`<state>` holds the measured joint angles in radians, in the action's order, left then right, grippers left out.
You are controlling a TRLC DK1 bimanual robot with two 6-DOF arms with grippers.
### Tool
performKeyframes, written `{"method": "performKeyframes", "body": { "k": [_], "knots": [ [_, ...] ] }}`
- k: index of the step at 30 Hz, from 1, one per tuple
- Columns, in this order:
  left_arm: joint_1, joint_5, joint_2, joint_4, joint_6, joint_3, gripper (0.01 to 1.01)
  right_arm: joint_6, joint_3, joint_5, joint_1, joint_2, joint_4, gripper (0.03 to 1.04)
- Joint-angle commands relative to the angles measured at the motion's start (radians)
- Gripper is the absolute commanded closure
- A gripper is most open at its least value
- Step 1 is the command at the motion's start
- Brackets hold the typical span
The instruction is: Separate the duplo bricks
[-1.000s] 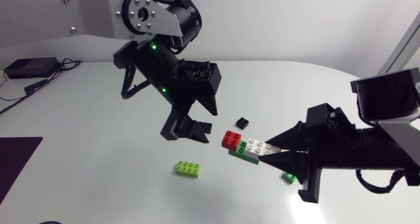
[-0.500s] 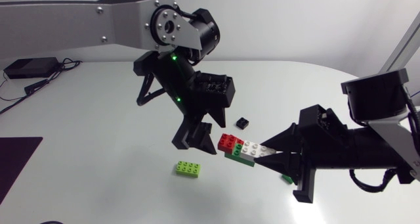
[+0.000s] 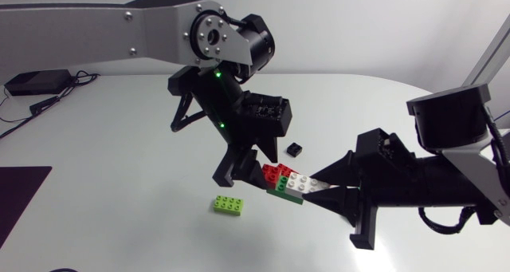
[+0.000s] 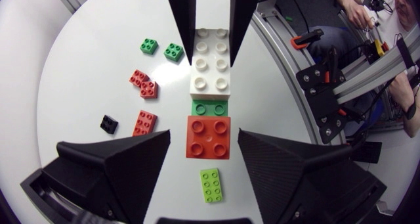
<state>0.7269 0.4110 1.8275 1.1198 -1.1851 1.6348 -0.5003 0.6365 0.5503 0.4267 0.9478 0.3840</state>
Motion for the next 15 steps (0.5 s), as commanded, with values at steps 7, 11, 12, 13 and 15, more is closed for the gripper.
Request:
{"method": "performKeyframes", "body": {
  "k": [7, 11, 12, 13, 15],
  "knots": [
    [0.003, 0.008, 0.024, 0.021, -0.002, 0.023, 0.782, 0.036, 0.014, -0.007, 0.023, 0.02, -0.013, 0.76],
    [0.0, 0.009, 0.024, 0.028, -0.01, 0.017, 0.843, 0.04, 0.017, -0.012, 0.038, 0.028, -0.017, 0.76],
    [0.0, 0.011, 0.024, 0.029, -0.01, 0.019, 0.844, 0.04, 0.015, -0.012, 0.04, 0.028, -0.019, 0.76],
    [0.0, 0.015, 0.024, 0.029, -0.01, 0.019, 0.844, 0.04, 0.015, -0.013, 0.043, 0.028, -0.02, 0.76],
    [-0.007, 0.028, 0.024, 0.032, -0.01, 0.03, 0.844, 0.039, 0.008, -0.039, 0.061, 0.028, -0.027, 0.76]
  ]
}}
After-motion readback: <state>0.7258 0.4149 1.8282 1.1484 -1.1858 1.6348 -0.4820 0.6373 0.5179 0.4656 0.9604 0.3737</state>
